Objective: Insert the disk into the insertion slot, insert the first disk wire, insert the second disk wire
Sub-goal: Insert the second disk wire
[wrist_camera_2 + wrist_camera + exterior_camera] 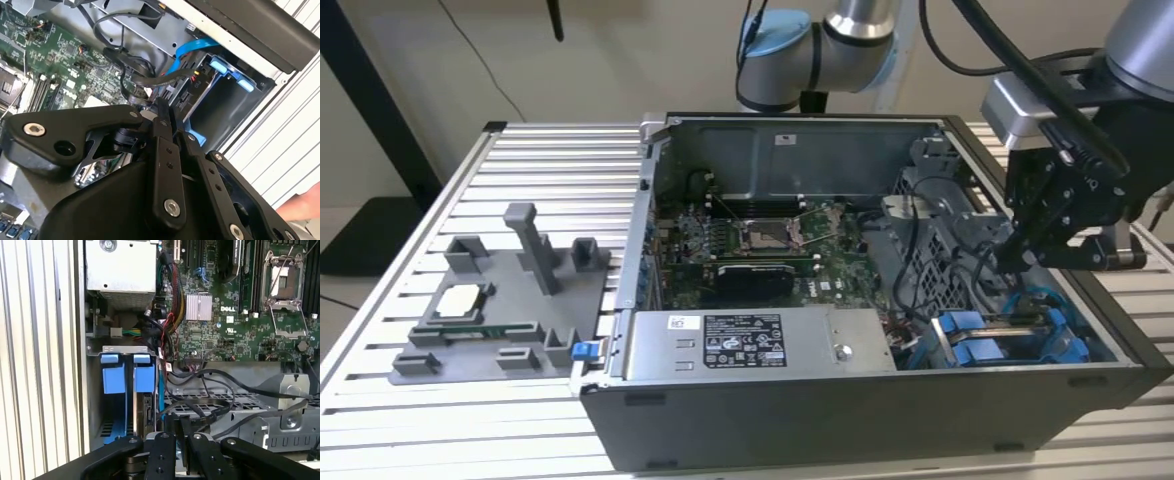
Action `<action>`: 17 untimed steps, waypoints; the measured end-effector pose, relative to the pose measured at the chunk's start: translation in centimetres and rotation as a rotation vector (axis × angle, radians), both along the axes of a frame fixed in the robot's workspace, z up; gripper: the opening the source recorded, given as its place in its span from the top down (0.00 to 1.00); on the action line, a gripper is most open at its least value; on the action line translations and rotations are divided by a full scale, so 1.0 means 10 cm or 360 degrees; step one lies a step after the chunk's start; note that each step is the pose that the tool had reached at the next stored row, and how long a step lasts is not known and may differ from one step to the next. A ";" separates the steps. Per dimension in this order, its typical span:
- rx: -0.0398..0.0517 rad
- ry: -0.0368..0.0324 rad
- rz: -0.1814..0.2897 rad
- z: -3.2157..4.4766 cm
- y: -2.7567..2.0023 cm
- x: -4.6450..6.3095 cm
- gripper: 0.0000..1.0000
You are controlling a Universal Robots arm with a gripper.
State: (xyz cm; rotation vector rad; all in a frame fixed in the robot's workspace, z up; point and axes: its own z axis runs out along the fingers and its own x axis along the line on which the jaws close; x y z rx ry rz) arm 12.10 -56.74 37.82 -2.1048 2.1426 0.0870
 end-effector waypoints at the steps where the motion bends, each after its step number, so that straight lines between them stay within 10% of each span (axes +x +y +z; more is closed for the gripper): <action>1: 0.0000 0.0000 0.0000 -0.010 -0.004 0.00 1.00; 17: 0.0000 0.0008 -0.0002 -0.152 -0.115 -0.04 1.00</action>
